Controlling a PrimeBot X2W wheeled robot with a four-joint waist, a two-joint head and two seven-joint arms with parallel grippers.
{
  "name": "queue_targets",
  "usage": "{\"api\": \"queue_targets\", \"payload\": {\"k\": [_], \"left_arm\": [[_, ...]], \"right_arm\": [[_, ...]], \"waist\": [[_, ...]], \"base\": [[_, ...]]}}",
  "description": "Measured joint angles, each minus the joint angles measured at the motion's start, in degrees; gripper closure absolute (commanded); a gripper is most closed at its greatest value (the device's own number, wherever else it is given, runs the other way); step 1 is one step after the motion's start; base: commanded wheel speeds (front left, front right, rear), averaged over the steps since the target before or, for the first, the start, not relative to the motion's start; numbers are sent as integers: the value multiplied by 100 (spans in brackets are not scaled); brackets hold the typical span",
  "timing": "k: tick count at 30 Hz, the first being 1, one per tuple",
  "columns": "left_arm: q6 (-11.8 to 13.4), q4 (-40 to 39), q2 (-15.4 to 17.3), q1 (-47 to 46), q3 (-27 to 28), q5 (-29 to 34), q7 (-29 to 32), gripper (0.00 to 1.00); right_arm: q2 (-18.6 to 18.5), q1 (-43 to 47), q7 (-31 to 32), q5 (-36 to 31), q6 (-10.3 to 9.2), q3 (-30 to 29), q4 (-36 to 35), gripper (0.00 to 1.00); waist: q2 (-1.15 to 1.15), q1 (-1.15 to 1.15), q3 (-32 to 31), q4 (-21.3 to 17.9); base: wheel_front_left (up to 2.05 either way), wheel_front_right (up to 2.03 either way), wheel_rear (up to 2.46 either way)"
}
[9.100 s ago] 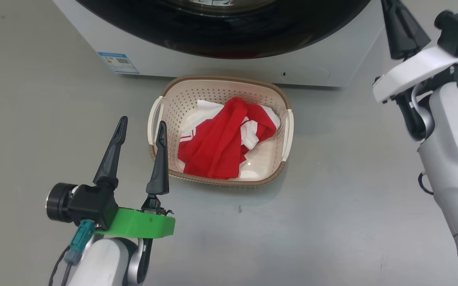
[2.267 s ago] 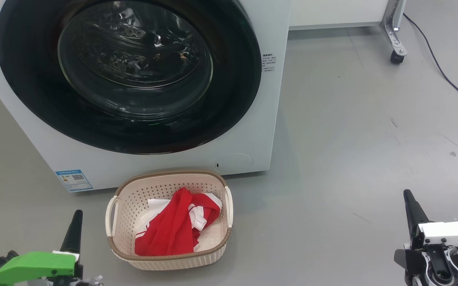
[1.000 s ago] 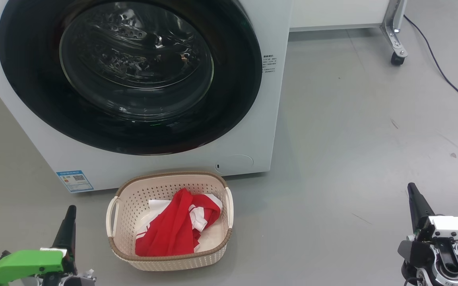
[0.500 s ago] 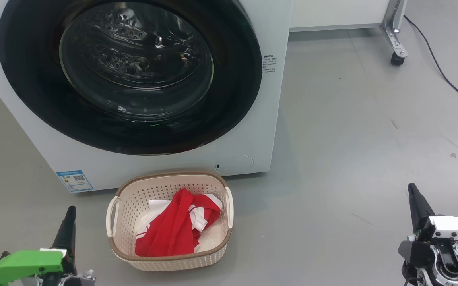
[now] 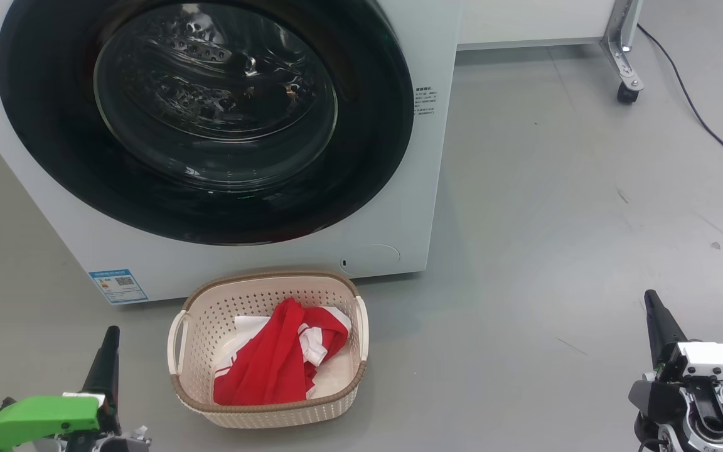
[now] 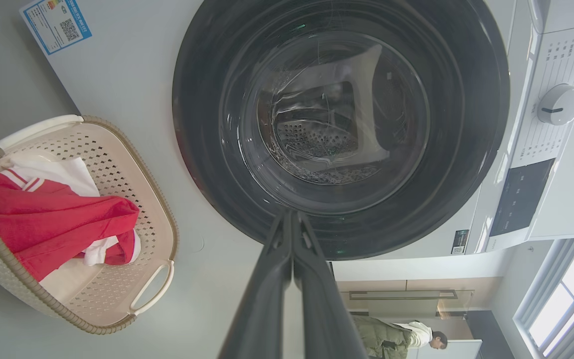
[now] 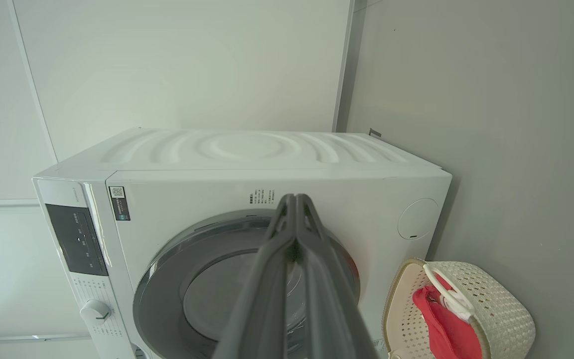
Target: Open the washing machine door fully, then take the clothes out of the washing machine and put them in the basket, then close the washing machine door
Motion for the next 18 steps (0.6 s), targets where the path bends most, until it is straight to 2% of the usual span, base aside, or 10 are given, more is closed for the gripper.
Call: {"api": "queue_targets", "payload": {"k": [18], "left_arm": [[-1, 24, -2, -16, 10, 1, 16, 100]], "right_arm": [[2, -2, 42, 0, 0, -10, 14, 100]], "waist": [[0, 0, -1, 0]], "base": [[0, 0, 0]]}}
